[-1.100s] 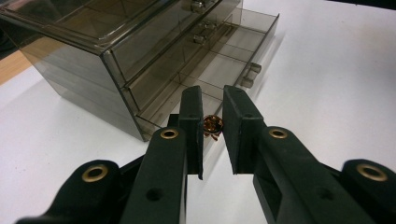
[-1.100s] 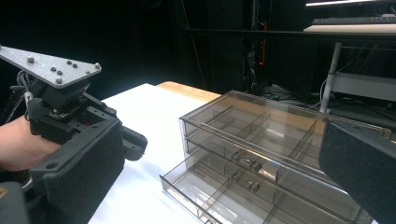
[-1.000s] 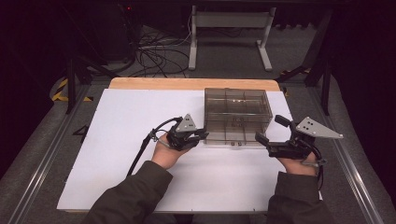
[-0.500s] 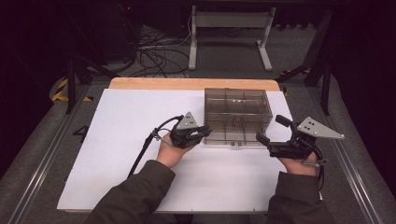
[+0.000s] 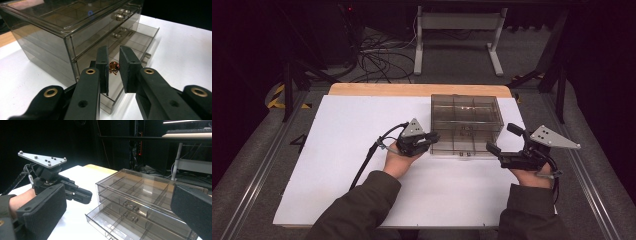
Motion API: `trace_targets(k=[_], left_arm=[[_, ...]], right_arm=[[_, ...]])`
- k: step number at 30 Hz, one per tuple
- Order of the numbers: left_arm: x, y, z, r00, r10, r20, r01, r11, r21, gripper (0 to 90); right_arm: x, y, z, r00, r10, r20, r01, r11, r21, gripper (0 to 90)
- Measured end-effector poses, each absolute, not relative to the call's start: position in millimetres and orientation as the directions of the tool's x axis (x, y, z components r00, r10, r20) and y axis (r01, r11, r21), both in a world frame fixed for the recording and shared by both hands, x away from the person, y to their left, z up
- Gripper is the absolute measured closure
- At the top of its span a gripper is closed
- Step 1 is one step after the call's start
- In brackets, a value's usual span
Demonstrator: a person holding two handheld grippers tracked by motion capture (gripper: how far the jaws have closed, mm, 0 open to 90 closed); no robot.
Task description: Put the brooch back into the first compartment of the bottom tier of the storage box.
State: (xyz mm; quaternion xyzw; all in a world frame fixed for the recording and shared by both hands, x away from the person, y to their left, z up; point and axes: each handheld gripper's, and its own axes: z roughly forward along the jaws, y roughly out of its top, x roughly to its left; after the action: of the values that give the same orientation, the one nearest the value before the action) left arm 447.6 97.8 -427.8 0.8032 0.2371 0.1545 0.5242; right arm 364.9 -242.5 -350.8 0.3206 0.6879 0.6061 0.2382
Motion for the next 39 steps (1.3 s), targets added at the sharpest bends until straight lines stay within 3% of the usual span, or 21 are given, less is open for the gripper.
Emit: trace_targets(k=[17, 39], left_arm=[[457.3, 91.4, -441.7, 0.833, 0.546, -0.094, 0.277, -0.263, 0.924, 78.7], [460.2, 86.2, -452.4, 0.835, 0.541, -0.100, 0.296, -0.289, 0.910, 78.6]], right_arm=[[365.2, -241.3, -351.0, -0.686, 0.726, 0.059, 0.152, 0.064, 0.986, 1.0], [365.3, -241.1, -351.2, -0.686, 0.725, 0.061, 0.154, 0.063, 0.986, 1.0]])
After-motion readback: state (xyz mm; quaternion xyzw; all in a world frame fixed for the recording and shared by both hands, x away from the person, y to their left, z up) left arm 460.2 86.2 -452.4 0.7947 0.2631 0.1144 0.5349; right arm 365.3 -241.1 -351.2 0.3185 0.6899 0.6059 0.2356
